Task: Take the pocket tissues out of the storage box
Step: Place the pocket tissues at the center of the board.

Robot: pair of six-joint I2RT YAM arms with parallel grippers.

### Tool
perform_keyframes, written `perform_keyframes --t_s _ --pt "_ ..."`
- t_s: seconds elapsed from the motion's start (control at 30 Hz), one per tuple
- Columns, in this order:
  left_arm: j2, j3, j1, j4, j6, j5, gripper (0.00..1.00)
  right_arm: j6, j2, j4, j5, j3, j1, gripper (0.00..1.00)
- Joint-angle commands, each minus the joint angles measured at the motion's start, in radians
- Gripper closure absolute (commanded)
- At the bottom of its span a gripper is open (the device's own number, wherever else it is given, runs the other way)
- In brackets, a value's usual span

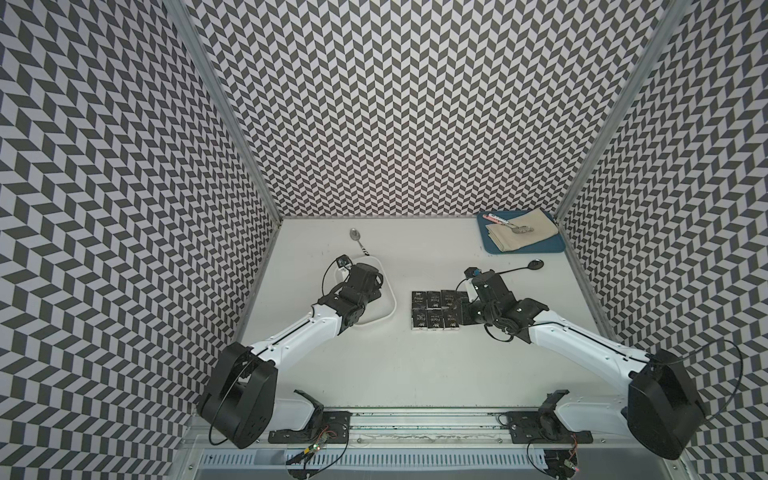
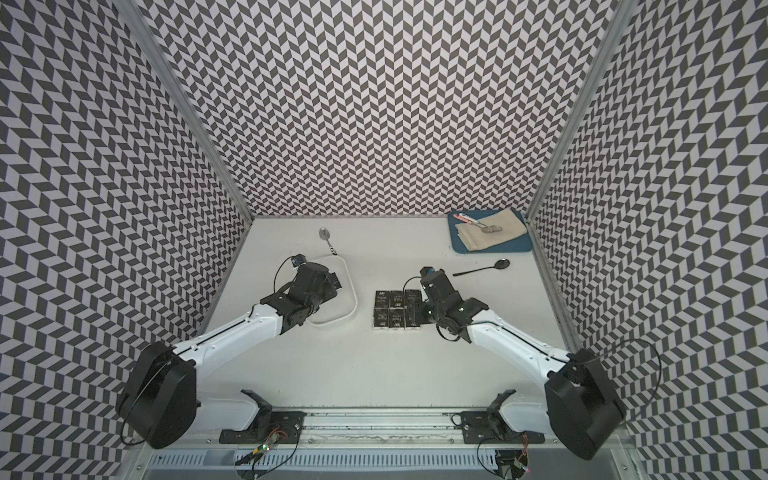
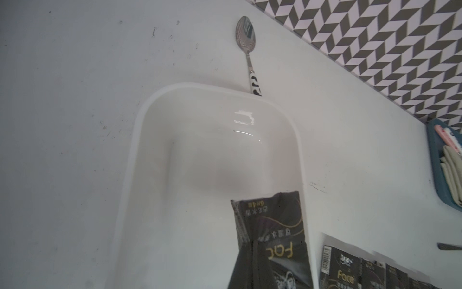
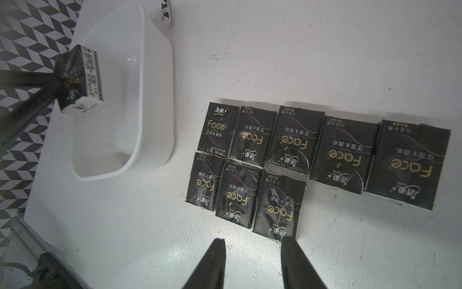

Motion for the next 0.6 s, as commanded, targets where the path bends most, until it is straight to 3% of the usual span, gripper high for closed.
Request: perform_keyframes --t_s 0.0,0.3,0.57 --pt "-0.079 0.033 -0.115 -0.044 0.03 0.03 1.0 -0.01 0.004 0.005 0.048 0.014 -0.006 0.58" --pt "-0.137 -0.071 -0.463 -0.058 -0.116 0.023 1.0 -0.01 -0.029 -0.038 0.062 -0.027 -0.031 0.58" --pt "-0.101 -0.22 -0.656 -0.002 -0.217 0.04 1.0 0.001 -0.057 -0.063 0.05 -0.103 -0.032 0.58"
